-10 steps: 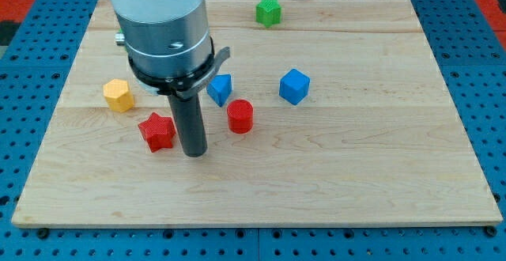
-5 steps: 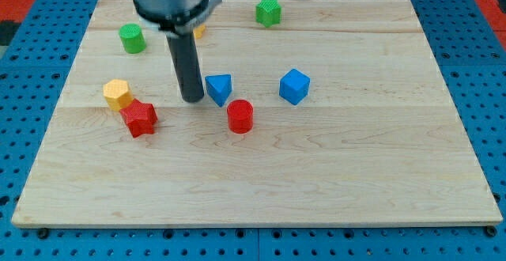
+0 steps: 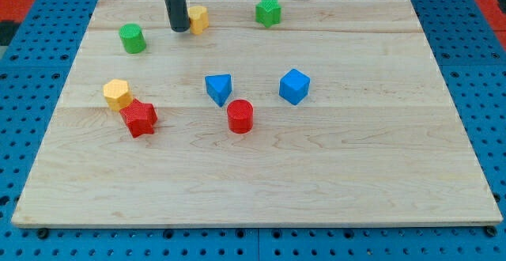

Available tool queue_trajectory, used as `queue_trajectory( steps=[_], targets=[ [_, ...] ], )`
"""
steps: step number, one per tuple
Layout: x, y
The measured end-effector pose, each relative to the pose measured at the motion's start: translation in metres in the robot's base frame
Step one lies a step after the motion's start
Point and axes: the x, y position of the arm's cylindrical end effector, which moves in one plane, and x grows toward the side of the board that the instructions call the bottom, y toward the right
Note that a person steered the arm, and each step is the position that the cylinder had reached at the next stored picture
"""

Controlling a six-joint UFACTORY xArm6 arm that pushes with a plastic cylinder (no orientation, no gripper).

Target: Keep green blocks and yellow heart in a diagonal line

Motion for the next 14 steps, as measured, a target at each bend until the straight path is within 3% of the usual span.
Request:
queue_trajectory(
  steps=[1, 3, 4, 5, 6, 7, 8, 10, 11, 14],
  targets=[
    [0.002, -0.042],
    [0.043, -0.059],
    [0.034, -0.041],
    [0.004, -0.077],
    [-0.035, -0.053],
    [-0.061, 0.019],
    [-0.046, 0.046],
    [-0.026, 0.053],
    [-0.070, 0.063],
    [-0.070, 0.093]
  ],
)
